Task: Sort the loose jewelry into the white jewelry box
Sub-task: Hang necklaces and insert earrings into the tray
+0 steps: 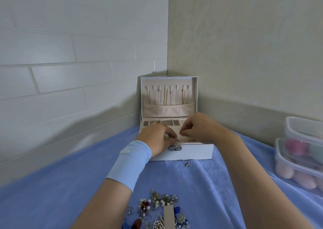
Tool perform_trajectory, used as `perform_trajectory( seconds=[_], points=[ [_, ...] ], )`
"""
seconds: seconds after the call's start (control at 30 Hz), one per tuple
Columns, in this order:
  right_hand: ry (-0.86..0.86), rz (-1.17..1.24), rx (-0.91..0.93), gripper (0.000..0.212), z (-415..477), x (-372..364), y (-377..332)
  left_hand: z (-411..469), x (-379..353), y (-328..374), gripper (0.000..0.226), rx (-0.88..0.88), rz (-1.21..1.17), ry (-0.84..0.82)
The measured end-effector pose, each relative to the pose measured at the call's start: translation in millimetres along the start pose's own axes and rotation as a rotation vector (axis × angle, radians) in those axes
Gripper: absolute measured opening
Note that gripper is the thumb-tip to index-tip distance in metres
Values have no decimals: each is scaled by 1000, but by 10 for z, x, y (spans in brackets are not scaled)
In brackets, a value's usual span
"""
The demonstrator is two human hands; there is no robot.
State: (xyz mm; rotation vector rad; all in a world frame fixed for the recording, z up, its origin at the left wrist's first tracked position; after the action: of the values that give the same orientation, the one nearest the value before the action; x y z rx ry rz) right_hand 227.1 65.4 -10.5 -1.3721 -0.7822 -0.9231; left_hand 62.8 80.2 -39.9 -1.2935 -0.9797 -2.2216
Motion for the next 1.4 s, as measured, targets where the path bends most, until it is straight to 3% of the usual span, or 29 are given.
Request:
perform_trajectory(
  seconds=[0.1,0.2,0.33,0.5,0.67,0.8,0.9,1.03,1.23,1.4],
  points=[
    [1,23,0,9,-45,97,-54,-29,54,51,11,-30,62,37],
    [-155,-107,0,7,-181,48,-139,-94,145,143,7,-79,96,81],
    [-330,-262,-44,9,-421,-154,-137,-280,212,254,7,-43,33,-33],
    [-129,-524,38,17,-581,-259,-53,-464,57,357,14,-14,32,-257],
    [-6,-547,103,21,-626,-419,21,-559,-165,376,19,8,39,-314],
    [1,-415,86,16,-632,-373,31,-563,-153,317,19,13,-15,-211],
    [-48,-78,40,8,-614,-351,46,-544,-70,284,18,33,-155,-48],
    [-105,292,-22,13,-614,-303,25,-516,17,271,14,45,-381,94],
    [-129,562,-80,23,-688,-238,-53,-520,181,259,9,7,-544,150],
    [-127,708,-59,27,-600,-175,-270,-522,351,144,9,73,-621,341]
  ],
)
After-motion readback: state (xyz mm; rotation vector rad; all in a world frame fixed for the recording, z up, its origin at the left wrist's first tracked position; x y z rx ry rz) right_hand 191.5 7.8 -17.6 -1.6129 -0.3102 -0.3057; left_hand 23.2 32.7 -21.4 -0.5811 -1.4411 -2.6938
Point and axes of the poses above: each hand's wrist, its own z-axis towards the middle knuckle, its own x-axis out of the back of the hand, y = z × x, the point moved 4 cm from there along z, towards the middle knuckle, and after that the axes turned 11 degrees about -x, right-handed, at the moved point
